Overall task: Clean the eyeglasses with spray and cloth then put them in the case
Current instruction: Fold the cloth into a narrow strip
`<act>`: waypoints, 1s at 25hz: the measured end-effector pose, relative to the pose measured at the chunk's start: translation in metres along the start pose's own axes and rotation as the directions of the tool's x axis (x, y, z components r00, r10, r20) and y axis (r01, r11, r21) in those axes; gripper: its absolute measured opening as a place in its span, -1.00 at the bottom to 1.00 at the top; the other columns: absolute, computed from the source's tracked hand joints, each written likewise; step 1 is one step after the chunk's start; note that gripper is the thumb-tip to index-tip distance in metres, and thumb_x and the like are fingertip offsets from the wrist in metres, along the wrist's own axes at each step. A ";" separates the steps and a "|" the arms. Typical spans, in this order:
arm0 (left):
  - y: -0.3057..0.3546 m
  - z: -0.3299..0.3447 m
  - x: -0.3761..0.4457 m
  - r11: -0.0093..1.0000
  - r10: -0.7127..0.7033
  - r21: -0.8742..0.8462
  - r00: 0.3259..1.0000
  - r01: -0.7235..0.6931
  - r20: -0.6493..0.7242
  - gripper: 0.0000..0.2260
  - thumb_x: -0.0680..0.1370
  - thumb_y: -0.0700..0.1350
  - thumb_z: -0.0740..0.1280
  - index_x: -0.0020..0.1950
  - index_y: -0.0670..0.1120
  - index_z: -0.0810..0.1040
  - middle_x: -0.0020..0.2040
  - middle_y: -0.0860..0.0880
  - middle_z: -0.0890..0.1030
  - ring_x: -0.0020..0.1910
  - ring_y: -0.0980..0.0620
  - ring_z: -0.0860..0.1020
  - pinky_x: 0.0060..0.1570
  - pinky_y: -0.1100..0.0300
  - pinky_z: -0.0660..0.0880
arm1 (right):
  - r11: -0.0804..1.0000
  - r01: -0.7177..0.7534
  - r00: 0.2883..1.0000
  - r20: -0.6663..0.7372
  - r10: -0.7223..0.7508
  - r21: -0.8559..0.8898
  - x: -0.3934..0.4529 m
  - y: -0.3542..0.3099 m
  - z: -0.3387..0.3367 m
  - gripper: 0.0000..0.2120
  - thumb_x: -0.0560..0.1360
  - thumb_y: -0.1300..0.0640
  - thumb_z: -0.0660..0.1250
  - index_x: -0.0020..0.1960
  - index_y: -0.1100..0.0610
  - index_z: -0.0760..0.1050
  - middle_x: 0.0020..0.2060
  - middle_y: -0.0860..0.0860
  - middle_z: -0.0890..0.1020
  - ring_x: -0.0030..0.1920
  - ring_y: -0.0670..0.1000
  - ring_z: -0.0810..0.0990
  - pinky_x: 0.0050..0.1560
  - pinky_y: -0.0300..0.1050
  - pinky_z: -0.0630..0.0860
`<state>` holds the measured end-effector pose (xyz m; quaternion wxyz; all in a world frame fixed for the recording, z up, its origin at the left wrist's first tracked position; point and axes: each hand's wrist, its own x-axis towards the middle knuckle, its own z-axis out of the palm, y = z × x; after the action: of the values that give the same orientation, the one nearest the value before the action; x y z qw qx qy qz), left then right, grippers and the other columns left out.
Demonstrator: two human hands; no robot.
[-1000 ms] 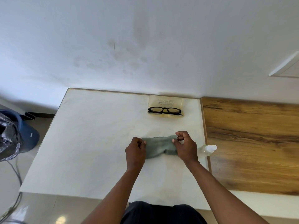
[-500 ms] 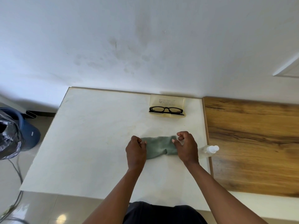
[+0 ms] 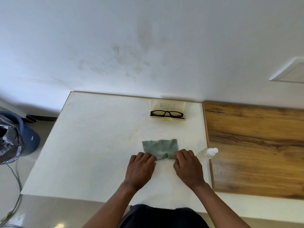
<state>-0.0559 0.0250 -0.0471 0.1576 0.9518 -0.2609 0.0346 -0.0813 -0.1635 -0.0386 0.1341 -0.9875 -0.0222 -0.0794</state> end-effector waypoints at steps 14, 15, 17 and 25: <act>-0.016 0.004 -0.009 0.978 0.186 0.100 0.983 -0.184 -0.008 -0.78 0.28 -0.26 0.36 -0.12 -0.05 0.53 -0.18 0.02 0.59 -0.27 -0.02 0.52 -0.30 0.15 0.41 | 0.978 0.144 0.989 -0.004 -0.146 -0.151 -0.015 0.009 0.005 -0.75 0.27 0.17 0.20 -0.11 0.06 0.57 -0.22 -0.03 0.61 -0.26 0.05 0.55 -0.34 -0.13 0.40; -0.016 0.004 -0.009 0.979 0.185 0.086 0.983 -0.183 -0.016 -0.78 0.30 -0.25 0.33 -0.09 -0.05 0.53 -0.14 0.01 0.59 -0.22 -0.02 0.55 -0.27 0.16 0.42 | 0.976 0.163 0.986 -0.003 -0.165 -0.143 -0.014 0.009 0.005 -0.70 0.28 0.15 0.17 -0.06 0.06 0.57 -0.14 -0.04 0.62 -0.19 0.04 0.57 -0.30 -0.13 0.42; -0.017 0.003 -0.007 0.976 0.209 0.061 0.978 -0.207 -0.015 -0.77 0.31 -0.25 0.36 -0.07 -0.06 0.54 -0.10 -0.01 0.61 -0.14 -0.02 0.58 -0.22 0.17 0.47 | 0.965 0.218 0.976 0.032 -0.215 -0.145 -0.012 0.009 0.004 -0.65 0.28 0.15 0.21 0.02 0.07 0.58 -0.01 -0.05 0.64 -0.05 0.01 0.60 -0.22 -0.13 0.47; -0.012 0.004 -0.016 0.991 0.119 0.068 0.993 -0.117 -0.014 -0.81 0.40 -0.22 0.22 -0.09 -0.06 0.58 -0.07 0.01 0.64 -0.12 0.00 0.62 -0.03 0.15 0.36 | 0.973 0.100 0.994 0.067 -0.088 -0.206 -0.022 0.002 0.006 -0.77 0.34 0.14 0.28 -0.04 0.11 0.60 -0.01 0.05 0.67 -0.11 0.06 0.63 -0.24 -0.07 0.50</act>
<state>-0.0636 0.0412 -0.0566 0.1256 0.9391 -0.3140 0.0609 -0.1014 -0.1642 -0.0488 0.0248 -0.9959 -0.0644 -0.0590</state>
